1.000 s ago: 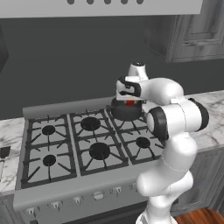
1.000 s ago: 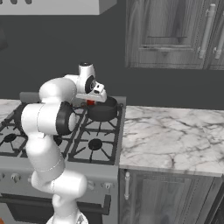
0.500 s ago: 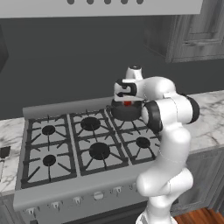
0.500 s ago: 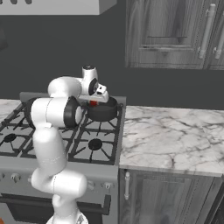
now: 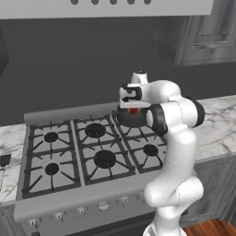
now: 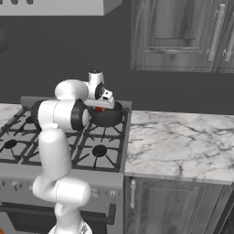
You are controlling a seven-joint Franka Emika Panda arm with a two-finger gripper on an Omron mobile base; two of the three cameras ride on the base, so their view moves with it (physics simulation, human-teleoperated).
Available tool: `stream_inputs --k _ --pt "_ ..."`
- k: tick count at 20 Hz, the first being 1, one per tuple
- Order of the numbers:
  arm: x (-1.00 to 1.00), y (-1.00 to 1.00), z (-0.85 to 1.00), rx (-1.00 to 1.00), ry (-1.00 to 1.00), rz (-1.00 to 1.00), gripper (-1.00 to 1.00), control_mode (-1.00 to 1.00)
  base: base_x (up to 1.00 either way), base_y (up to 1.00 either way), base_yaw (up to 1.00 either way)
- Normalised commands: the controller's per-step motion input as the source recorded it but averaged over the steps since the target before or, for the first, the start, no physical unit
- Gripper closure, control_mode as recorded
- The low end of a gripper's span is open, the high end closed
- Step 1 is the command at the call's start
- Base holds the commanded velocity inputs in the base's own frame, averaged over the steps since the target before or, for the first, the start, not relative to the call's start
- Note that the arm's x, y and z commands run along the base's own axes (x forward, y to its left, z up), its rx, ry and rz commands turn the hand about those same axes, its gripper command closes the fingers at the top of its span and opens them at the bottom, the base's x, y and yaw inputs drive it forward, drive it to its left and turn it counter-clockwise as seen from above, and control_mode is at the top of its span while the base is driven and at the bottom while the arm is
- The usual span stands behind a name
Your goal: Put the bell pepper and sweet potato in the pot. Retrieve the spatula and lightly stir the vegetables in the pot.
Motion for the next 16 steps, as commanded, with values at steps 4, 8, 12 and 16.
stream_inputs --k 4,8,12,16 --pt "0.0 -0.02 -0.33 0.0 0.02 0.0 1.0 -1.0 0.0 0.0 0.0" --pt "0.01 -0.01 -0.1 0.0 0.0 0.0 1.0 -1.0 0.0 0.0 0.0" --pt "0.14 0.0 0.0 0.0 0.0 0.0 1.0 -1.0 0.0 0.0 0.0" --pt "0.18 0.0 0.0 0.0 0.0 0.0 1.0 -1.0 0.0 0.0 0.0"
